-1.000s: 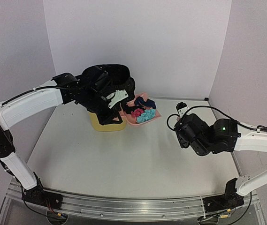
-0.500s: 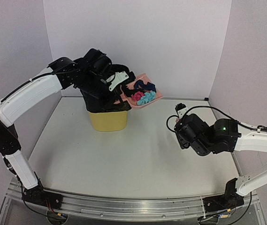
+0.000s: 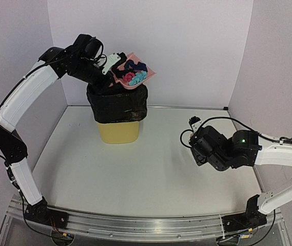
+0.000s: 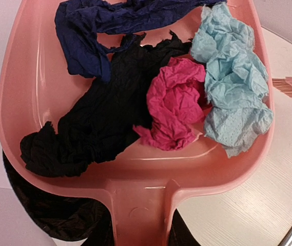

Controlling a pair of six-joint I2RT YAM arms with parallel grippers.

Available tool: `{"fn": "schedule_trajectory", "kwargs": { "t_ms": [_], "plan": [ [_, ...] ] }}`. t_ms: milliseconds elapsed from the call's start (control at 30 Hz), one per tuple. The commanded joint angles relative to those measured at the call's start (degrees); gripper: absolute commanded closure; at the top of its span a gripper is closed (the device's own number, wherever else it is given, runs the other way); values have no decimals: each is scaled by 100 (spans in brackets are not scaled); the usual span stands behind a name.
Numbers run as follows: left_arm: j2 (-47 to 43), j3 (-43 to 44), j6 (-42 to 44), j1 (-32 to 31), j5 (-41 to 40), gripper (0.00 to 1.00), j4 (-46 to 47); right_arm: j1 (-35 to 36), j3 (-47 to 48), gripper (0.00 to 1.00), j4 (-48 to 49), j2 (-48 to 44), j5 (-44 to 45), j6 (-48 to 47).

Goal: Sweep away the paper scraps from the table

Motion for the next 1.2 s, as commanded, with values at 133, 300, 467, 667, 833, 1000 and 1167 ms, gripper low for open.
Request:
{"fn": "schedule_trajectory", "kwargs": {
  "t_ms": [133,300,467,667,833,1000,1167],
  "plan": [
    [-346,123,205,424,-982,100,132,2,278,100,-117,157,-159,-15],
    [-390,75,255,786,-1064,100,294,3,337,100,-203,187,-253,39],
    [-155,-58,265,938,-1967,100,433,8,347,100,-292,218,-389,123],
    [-804,-1351,1186,938,-2470,100,1865,-1,424,100,-386,346,-422,175],
    [-936,-1705,1876,938,-2804,100,2267,5,518,100,-452,454,-450,230],
    [-926,-1973,2567,938,-3107,100,2795,2,583,100,-531,532,-488,313],
    [-888,-2365,3428,931,-3710,100,3628,3,631,100,-618,581,-487,376]
  ]
}}
